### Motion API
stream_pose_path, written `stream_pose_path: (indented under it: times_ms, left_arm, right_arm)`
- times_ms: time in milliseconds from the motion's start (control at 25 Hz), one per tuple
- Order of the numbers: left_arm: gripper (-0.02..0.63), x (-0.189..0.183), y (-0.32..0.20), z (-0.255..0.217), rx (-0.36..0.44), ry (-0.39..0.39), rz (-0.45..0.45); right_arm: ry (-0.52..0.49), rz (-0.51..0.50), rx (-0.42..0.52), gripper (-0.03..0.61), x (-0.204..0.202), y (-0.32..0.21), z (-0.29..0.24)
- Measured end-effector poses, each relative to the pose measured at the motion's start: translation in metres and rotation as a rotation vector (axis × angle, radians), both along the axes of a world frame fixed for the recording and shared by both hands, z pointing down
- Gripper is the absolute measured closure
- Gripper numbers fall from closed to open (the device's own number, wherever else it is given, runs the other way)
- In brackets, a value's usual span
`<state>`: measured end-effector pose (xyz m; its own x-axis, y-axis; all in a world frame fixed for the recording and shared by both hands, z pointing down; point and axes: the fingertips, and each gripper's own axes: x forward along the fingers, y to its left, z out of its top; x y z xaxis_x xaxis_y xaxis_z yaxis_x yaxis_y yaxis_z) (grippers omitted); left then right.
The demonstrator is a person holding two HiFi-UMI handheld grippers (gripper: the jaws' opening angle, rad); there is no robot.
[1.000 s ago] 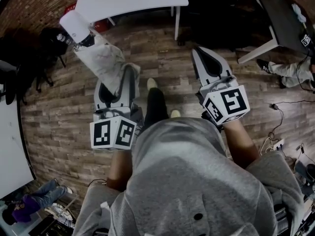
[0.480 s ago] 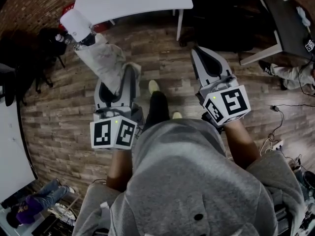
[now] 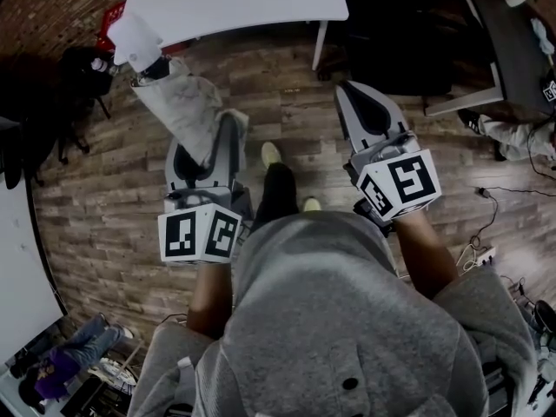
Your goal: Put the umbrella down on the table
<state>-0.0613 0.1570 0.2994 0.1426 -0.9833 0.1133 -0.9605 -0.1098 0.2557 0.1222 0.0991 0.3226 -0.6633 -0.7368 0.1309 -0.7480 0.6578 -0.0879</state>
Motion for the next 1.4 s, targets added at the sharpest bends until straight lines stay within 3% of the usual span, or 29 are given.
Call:
stream_pose_path:
  times_ms: [440, 680, 1400]
  left_arm:
    - [0.353, -0.014, -0.034, 0.009, -0.005, 0.01, 0.003]
    - [0.353, -0.036, -0.079, 0.002, -0.032, 0.017, 0.006]
    - [0.353, -0.09, -0.139, 0.001, -0.038, 0.042, 0.024]
  right_arm:
    - [0.003, 0.014, -0.002, 0.554, -0.012, -0.034, 0.006]
    - [0.009, 0.024, -0.035, 0.554, -0.032, -0.077, -0.001]
    - [0.035, 0.036, -0.052, 0.554, -0.086, -0.131, -0.001]
